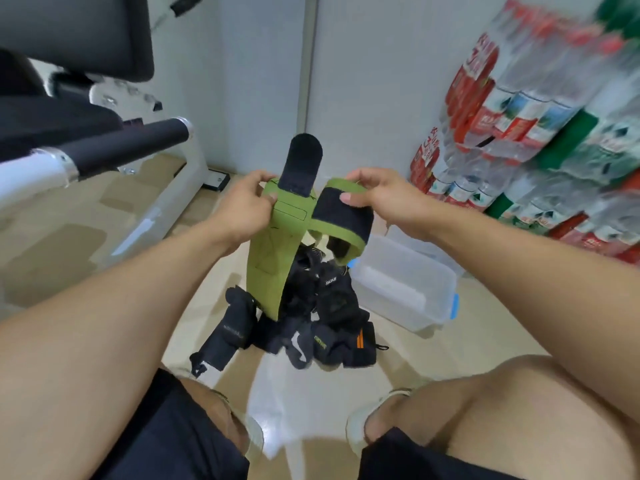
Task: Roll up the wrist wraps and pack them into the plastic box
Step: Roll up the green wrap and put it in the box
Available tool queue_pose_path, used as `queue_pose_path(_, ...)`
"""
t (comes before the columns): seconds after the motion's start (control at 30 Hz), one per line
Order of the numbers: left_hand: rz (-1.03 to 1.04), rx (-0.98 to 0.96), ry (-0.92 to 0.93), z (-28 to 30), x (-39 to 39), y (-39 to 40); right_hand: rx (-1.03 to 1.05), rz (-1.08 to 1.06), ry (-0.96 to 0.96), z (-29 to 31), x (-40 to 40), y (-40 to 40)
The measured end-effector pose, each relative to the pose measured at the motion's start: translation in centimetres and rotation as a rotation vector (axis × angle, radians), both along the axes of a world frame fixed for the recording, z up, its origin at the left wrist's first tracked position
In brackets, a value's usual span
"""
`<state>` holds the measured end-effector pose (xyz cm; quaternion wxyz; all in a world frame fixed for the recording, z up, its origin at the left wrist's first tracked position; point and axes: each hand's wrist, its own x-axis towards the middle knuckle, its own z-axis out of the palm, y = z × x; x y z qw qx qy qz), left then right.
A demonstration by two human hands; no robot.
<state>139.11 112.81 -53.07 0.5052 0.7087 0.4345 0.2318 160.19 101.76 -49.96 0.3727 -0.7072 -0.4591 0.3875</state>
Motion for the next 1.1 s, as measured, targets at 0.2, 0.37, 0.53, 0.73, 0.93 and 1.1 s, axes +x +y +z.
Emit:
queue_pose_path(0.2,-0.117,-0.032,-0.199,1.0,0.5,-1.3,0.016,0.025,0.104,-0.5,-2.0,-1.0)
queue_pose_path(0.37,-0.044,0.024,-0.203,1.9,1.8,-2.2,0.029,0.023,0.042,0.0,-3.8,-1.6)
queue_pose_path(0.53,-0.052,0.033,-0.113,1.6,2.5,-2.3,0.134,-0.225,0.246,0.6,-3.5,-0.9)
queue_pose_path(0.73,-0.385,-0.069,-0.093,0.9,2.5,-2.9,0.116,-0.162,0.27,0.3,-3.1,-0.5)
queue_pose_path(0.93,-0.225,-0.058,-0.2,0.0,2.7,-2.2,0.121,-0.08,0.253,-0.8,-2.5,-0.4)
queue_pose_path(1.1,-0.054,0.014,-0.168,0.1,3.0,-2.1,0.201,-0.107,0.192,-1.5,-3.0,-0.3)
